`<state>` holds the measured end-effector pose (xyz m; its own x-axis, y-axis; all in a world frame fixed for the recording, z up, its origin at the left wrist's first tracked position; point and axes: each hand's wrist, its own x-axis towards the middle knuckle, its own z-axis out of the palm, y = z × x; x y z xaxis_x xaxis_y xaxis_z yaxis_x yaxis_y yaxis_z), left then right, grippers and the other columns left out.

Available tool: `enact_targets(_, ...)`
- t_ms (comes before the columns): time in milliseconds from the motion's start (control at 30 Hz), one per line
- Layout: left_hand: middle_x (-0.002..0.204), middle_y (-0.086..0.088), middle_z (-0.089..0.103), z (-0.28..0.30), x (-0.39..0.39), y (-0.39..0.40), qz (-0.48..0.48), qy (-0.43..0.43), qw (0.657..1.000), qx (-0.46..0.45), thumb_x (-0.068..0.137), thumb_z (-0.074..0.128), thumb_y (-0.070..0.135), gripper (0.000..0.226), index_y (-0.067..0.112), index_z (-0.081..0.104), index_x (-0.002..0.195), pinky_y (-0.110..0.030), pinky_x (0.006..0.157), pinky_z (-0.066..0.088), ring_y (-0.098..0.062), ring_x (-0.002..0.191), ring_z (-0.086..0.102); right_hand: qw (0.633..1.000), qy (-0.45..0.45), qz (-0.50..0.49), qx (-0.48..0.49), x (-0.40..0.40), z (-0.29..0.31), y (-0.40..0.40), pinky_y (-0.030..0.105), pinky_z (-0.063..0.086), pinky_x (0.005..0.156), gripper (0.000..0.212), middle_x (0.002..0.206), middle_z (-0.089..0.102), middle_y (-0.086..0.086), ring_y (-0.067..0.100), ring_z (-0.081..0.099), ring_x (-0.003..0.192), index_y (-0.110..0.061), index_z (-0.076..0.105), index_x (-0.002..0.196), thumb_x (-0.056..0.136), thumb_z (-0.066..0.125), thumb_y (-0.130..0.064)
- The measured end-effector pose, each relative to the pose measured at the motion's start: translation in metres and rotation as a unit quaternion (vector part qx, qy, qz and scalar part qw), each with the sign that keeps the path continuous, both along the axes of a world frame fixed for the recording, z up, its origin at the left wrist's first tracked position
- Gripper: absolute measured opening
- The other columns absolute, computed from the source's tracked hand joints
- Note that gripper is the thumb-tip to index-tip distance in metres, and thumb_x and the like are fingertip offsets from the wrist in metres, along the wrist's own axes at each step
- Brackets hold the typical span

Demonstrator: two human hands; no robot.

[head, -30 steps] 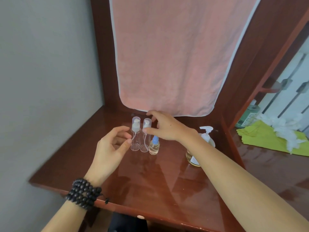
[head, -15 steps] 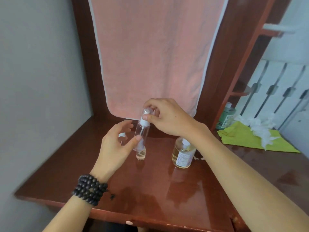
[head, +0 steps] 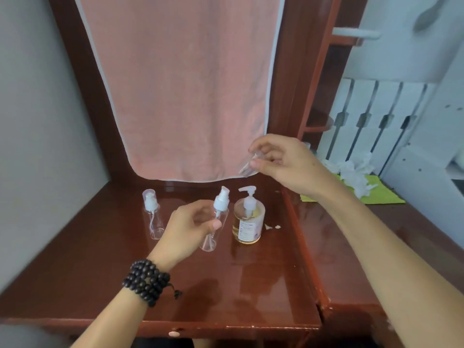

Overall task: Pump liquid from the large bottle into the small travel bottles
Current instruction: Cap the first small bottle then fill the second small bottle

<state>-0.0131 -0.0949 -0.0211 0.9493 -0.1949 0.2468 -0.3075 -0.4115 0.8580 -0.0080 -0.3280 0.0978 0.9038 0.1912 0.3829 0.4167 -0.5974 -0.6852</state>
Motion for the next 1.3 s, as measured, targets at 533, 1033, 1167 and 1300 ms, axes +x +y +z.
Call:
enact_targets(533,0.107,0.011,0.072,-0.008,-0.004,0.016,0.046,0.007,0.997,-0.065,0.087,0.071,0.014,0.031,0.021,0.065,0.116,-0.032,0.095,0.053,-0.001,0.1,0.067,0.952,0.25,0.023,-0.172,-0.026,-0.141,0.024,0.027,0.046,0.067,0.006,0.087,0.064,-0.004,0.015,0.06,0.076,-0.019,0.053,0.108,0.103,0.052,-0.02)
enact_targets(1033,0.107,0.01,0.071,-0.026,-0.005,0.015,0.022,0.035,0.999,0.002,0.083,0.076,0.022,0.034,0.037,0.066,0.112,-0.036,0.096,0.053,-0.006,0.102,0.067,0.958,0.213,0.016,-0.192,-0.028,-0.145,0.031,0.035,0.051,0.093,0.076,0.132,0.055,0.0,0.019,0.056,0.116,-0.026,0.039,0.15,0.083,0.071,-0.042)
enact_targets(1167,0.103,0.016,0.071,-0.021,-0.01,0.005,0.004,0.013,1.0,0.022,0.081,0.077,0.021,0.034,0.038,0.066,0.109,-0.019,0.08,0.053,0.001,0.095,0.066,0.988,0.145,-0.007,-0.052,-0.019,-0.097,0.029,0.023,0.045,0.075,0.039,0.093,0.07,-0.003,0.006,0.064,0.088,-0.03,0.053,0.129,0.096,0.064,-0.048)
enact_targets(1300,0.101,0.017,0.068,-0.008,-0.015,-0.011,-0.002,-0.072,0.996,0.053,0.077,0.082,0.021,0.039,0.032,0.069,0.112,-0.003,0.082,0.042,0.009,0.1,0.06,0.993,0.102,-0.007,-0.064,-0.014,-0.087,0.031,0.028,0.048,0.065,0.028,0.076,0.07,-0.003,0.0,0.06,0.058,-0.021,0.068,0.099,0.1,0.062,-0.049)
